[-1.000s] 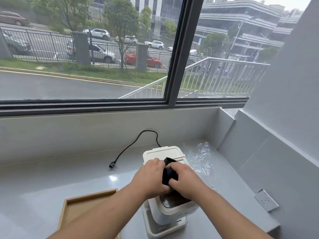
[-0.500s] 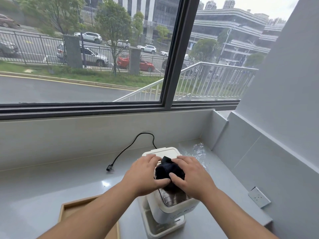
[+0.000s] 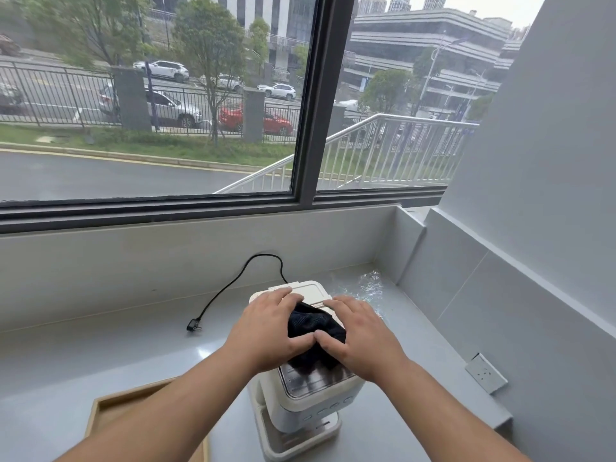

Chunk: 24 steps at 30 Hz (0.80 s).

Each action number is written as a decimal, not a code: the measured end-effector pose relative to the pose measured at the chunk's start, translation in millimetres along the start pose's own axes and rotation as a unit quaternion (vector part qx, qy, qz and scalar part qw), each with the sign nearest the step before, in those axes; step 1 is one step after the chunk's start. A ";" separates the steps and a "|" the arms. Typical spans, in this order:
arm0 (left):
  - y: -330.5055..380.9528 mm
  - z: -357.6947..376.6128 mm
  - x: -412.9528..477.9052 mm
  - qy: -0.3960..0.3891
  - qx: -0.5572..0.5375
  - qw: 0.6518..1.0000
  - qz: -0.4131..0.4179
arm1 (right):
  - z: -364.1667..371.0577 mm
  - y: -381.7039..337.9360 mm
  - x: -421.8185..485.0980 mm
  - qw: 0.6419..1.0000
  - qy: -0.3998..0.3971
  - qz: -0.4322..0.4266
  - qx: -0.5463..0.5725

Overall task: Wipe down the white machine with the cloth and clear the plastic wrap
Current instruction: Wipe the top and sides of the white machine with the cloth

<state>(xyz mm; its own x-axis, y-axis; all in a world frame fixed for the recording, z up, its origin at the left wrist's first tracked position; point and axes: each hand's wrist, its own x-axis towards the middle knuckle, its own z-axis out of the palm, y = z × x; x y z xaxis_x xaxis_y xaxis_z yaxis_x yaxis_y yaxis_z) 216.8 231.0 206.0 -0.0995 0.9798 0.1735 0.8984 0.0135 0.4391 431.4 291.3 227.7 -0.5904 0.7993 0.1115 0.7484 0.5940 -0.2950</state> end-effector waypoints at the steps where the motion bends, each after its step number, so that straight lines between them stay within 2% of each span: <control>1: 3.6 1.5 2.3 0.000 0.003 1.000 -0.002 | 0.8 4.5 1.5 1.000 0.002 -0.003 0.006; 14: 52.5 18.0 34.9 0.016 0.041 0.999 -0.014 | -5.8 67.5 22.9 0.998 0.018 -0.025 0.047; 24: 85.9 32.5 77.8 -0.019 0.129 0.991 -0.004 | -14.6 138.5 29.3 0.998 0.006 0.010 0.055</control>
<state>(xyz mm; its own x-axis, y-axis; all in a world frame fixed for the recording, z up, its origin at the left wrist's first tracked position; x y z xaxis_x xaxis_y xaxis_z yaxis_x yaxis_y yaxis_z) 300.2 314.9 228.5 -0.0955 0.9863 0.1343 0.9776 0.0675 0.1991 522.1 398.4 203.9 -0.5709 0.8128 0.1162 0.7223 0.5644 -0.3997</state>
